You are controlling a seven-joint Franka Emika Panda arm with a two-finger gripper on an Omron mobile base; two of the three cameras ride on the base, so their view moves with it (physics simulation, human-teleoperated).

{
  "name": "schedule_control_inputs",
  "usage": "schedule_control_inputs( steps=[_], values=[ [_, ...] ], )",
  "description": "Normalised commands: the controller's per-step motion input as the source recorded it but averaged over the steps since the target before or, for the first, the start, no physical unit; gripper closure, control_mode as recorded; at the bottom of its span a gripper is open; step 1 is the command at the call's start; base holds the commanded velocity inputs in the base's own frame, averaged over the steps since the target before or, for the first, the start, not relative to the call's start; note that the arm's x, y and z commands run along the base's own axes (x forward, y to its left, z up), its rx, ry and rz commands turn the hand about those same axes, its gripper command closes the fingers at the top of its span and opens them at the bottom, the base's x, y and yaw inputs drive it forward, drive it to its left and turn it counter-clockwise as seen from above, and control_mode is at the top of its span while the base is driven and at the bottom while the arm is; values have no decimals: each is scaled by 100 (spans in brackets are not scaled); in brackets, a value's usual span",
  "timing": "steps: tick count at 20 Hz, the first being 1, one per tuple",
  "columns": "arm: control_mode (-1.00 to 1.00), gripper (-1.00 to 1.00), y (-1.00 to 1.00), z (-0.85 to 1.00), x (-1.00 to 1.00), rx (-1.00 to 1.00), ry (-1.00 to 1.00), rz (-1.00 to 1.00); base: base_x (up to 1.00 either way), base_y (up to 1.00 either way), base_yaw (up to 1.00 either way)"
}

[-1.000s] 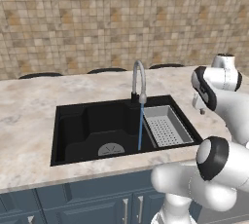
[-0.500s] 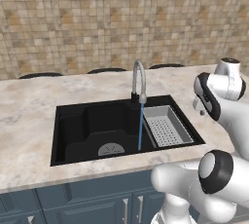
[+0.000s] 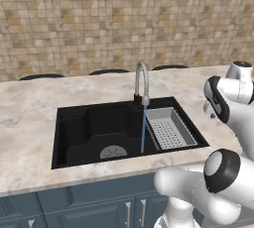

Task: Soak the sponge with water for a few seconds and then drop it inside the sink.

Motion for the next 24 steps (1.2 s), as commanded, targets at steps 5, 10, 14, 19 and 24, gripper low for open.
schedule_control_inputs(
  steps=[5, 10, 14, 19, 24],
  values=[
    [-100, -100, -36, 0, 0, 0, 0, 0, 0, 0, 0],
    [-100, -100, -35, -6, 0, 0, 0, 0, 0, 0, 0],
    [-100, -100, -39, -11, 0, 0, 0, 0, 0, 0, 0],
    [-100, -100, -43, -13, 0, 0, 0, 0, 0, 0, 0],
    [-100, -100, -31, -10, 0, 0, 0, 0, 0, 0, 0]
  ],
)
